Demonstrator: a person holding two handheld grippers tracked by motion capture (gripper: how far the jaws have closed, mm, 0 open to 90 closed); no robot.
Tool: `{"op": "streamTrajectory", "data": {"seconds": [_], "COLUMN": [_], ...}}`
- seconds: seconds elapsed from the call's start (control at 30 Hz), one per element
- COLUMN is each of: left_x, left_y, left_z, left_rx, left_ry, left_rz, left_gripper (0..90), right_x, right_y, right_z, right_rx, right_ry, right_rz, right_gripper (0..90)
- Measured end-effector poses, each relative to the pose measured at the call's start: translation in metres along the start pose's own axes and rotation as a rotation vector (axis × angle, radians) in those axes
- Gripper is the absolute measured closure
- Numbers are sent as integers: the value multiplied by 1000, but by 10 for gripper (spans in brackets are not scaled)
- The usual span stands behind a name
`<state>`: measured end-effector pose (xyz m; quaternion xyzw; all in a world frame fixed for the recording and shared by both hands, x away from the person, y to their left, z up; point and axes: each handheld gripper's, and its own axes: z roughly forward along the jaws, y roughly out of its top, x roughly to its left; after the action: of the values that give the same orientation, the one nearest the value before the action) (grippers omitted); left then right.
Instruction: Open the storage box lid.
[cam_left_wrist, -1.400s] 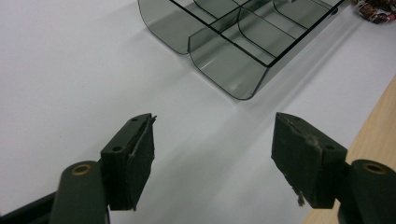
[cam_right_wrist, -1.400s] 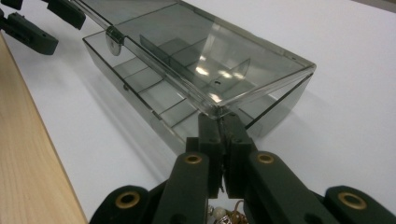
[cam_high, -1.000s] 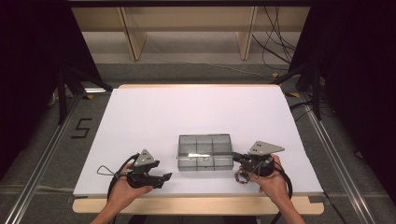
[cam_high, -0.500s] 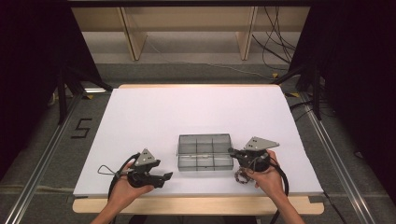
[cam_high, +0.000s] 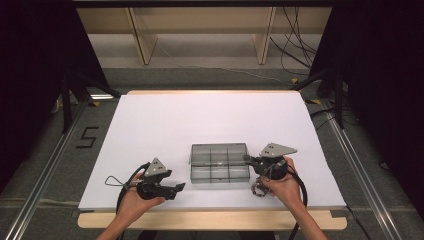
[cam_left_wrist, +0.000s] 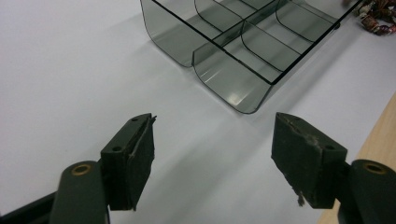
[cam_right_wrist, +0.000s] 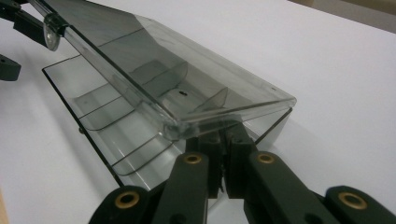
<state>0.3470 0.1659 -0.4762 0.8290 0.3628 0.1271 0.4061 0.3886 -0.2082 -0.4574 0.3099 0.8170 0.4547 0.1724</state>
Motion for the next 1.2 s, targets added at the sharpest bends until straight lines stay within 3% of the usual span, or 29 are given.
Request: {"op": "streamTrajectory", "data": {"seconds": [0.03, 0.13, 0.3, 0.37, 0.4, 0.6, 0.77, 0.83, 0.97, 1.03, 1.07, 1.1, 1.17, 1.2], "left_x": [-1, 1, 4, 6, 5, 10, 16, 18, 21, 23, 25, 26, 28, 31], "left_y": [1, 3, 8, 9, 10, 20, 31, 38, 46, 51, 53, 54, 59, 61], "left_z": [1, 0, -1, -2, -1, 1, 10, 15, 22, 25, 26, 27, 31, 30], "left_rx": [-8, -11, -30, -33, -41, -64, -88, -91, -85, -104, -95, -107, -135, -116], "left_ry": [6, 4, 0, -5, -4, 6, 17, 13, 22, 28, 31, 35, 44, 29], "left_rz": [-23, -5, -25, -9, -38, -30, -44, -40, -22, -39, -26, -34, -45, -21], "left_gripper": [299, 299, 299, 299, 299, 299, 298, 298, 298, 298, 299, 300, 312, 325], "right_x": [0, 0, -4, -5, -5, -10, -13, -17, -19, -21, -23, -22, -24, -24], "right_y": [0, 2, 7, 8, 8, 10, 12, 14, 17, 18, 19, 20, 21, 21], "right_z": [0, 0, 1, 1, 1, 3, 6, 8, 11, 11, 12, 11, 13, 13], "right_rx": [1, -1, -17, -13, -13, -27, -15, -32, -37, -38, -48, -38, -57, -47], "right_ry": [-7, -9, -13, -8, -8, -13, -14, -29, -25, -34, -33, -31, -38, -36], "right_rz": [13, 16, -3, 2, 2, 3, 23, -9, -6, -3, -26, -1, -11, 4], "right_gripper": [890, 890, 890, 890, 890, 890, 890, 890, 890, 890, 890, 890, 890, 890]}}
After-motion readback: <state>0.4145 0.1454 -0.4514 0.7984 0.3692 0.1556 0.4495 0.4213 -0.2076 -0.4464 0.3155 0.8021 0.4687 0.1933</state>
